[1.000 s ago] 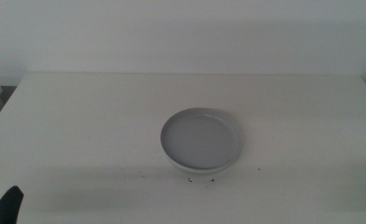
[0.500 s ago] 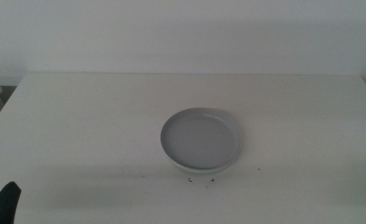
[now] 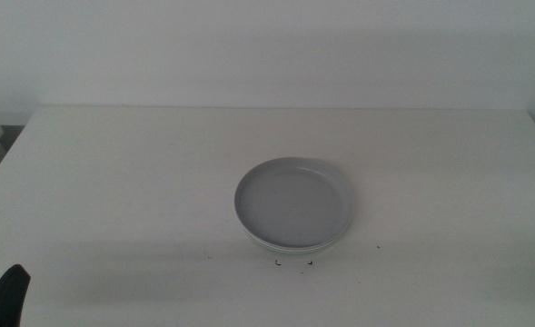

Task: Stack the three bowls on top of each other.

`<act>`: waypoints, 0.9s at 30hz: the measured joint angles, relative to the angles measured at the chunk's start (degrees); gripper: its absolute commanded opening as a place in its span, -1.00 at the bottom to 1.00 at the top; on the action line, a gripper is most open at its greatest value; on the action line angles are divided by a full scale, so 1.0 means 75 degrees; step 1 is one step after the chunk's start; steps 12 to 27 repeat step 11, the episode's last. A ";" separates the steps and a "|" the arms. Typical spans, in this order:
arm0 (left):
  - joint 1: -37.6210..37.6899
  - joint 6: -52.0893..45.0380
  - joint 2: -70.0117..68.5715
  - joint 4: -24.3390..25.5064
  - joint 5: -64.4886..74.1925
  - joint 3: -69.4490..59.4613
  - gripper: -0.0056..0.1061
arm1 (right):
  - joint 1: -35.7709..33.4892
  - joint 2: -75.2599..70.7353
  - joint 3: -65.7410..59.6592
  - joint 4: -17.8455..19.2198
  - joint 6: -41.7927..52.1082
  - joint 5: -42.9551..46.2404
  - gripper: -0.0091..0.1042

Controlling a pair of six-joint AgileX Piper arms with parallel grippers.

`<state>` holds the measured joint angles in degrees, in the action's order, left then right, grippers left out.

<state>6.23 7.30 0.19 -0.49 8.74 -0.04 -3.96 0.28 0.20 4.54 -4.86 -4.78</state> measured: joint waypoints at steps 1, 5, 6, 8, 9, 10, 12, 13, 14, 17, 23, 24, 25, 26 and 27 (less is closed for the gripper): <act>0.0000 0.0000 0.0000 0.0000 0.0000 0.0000 0.78 | 0.0000 0.0000 0.0000 0.0043 -0.0014 0.0000 0.80; 0.0000 0.0000 0.0000 0.0000 0.0000 0.0000 0.78 | 0.0000 0.0000 0.0000 0.0037 -0.0069 0.0000 0.80; 0.0000 0.0000 0.0000 0.0000 0.0000 0.0000 0.78 | 0.0000 0.0000 0.0000 0.0037 -0.0087 0.0000 0.80; 0.0000 0.0000 0.0000 0.0000 0.0000 0.0000 0.78 | 0.0000 0.0000 0.0000 0.0022 -0.0087 0.0014 0.80; 0.0000 0.0000 0.0000 0.0000 0.0000 0.0000 0.78 | 0.0000 0.0000 0.0000 0.0022 -0.0102 0.0014 0.80; 0.0000 0.0000 0.0000 0.0000 0.0000 0.0000 0.78 | 0.0000 0.0000 0.0000 0.0022 -0.0116 0.0014 0.80; 0.0000 0.0000 0.0000 0.0000 0.0000 0.0000 0.78 | 0.0000 0.0000 0.0000 0.0022 -0.0116 0.0029 0.80; 0.0000 0.0000 0.0000 0.0000 0.0000 0.0000 0.78 | 0.0000 0.0000 0.0000 0.0022 -0.0116 0.0029 0.80; 0.0000 0.0000 0.0000 0.0000 0.0000 0.0000 0.78 | 0.0000 0.0000 0.0000 0.0022 -0.0116 0.0029 0.80; 0.0000 0.0000 0.0000 0.0000 0.0000 0.0000 0.78 | 0.0000 0.0000 0.0000 0.0022 -0.0116 0.0029 0.80; 0.0000 0.0000 0.0000 0.0000 0.0000 0.0000 0.78 | 0.0000 0.0000 0.0000 0.0022 -0.0116 0.0029 0.80; 0.0000 0.0000 0.0000 0.0000 0.0000 0.0000 0.78 | 0.0000 0.0000 0.0000 0.0022 -0.0116 0.0029 0.80; 0.0000 0.0000 0.0000 0.0000 0.0000 0.0000 0.78 | 0.0000 0.0000 0.0000 0.0022 -0.0116 0.0029 0.80; 0.0000 0.0000 0.0000 0.0000 0.0000 0.0000 0.78 | 0.0000 0.0000 0.0000 0.0022 -0.0116 0.0029 0.80; 0.0000 0.0000 0.0000 0.0000 0.0000 0.0000 0.78 | 0.0000 0.0000 0.0000 0.0022 -0.0116 0.0029 0.80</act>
